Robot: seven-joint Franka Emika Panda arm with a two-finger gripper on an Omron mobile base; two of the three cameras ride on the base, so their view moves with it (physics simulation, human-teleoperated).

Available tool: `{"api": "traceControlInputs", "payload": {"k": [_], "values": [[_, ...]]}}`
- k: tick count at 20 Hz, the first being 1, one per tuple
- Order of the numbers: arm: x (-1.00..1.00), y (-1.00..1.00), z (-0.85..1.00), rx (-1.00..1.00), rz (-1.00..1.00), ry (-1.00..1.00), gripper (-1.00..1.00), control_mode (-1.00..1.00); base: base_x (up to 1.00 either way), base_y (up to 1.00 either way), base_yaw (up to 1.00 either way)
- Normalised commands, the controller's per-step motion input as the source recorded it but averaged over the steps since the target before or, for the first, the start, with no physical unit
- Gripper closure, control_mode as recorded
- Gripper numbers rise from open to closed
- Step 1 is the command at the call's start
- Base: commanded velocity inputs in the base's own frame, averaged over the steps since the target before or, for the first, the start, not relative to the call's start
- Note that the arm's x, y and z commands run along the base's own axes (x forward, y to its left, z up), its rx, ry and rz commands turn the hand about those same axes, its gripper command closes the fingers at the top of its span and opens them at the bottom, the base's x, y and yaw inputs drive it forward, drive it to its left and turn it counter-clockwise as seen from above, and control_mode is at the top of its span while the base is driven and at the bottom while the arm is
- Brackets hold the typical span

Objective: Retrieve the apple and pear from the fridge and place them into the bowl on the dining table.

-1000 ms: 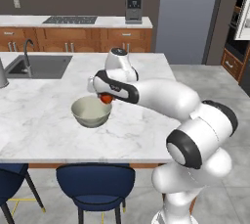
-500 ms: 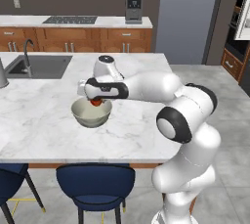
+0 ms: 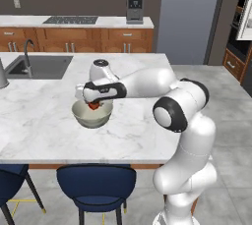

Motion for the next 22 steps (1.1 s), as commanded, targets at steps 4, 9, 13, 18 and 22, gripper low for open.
{"api": "traceControlInputs", "payload": {"k": [4,9,13,18,22], "values": [[0.24,0.0,-0.37,0.0,-0.07,0.0,1.0,-1.0,0.0,0.0,0.0],[0.47,0.09,-0.41,0.0,-0.05,0.0,-1.0,-1.0,0.0,0.0,0.0],[0.52,0.26,-0.05,0.0,-0.04,0.0,-1.0,-1.0,0.0,0.0,0.0],[0.15,0.07,0.21,0.0,-0.08,0.01,-1.0,-1.0,0.0,0.0,0.0],[-0.09,-0.09,0.5,0.0,-0.15,0.02,-1.0,-1.0,0.0,0.0,0.0]]}}
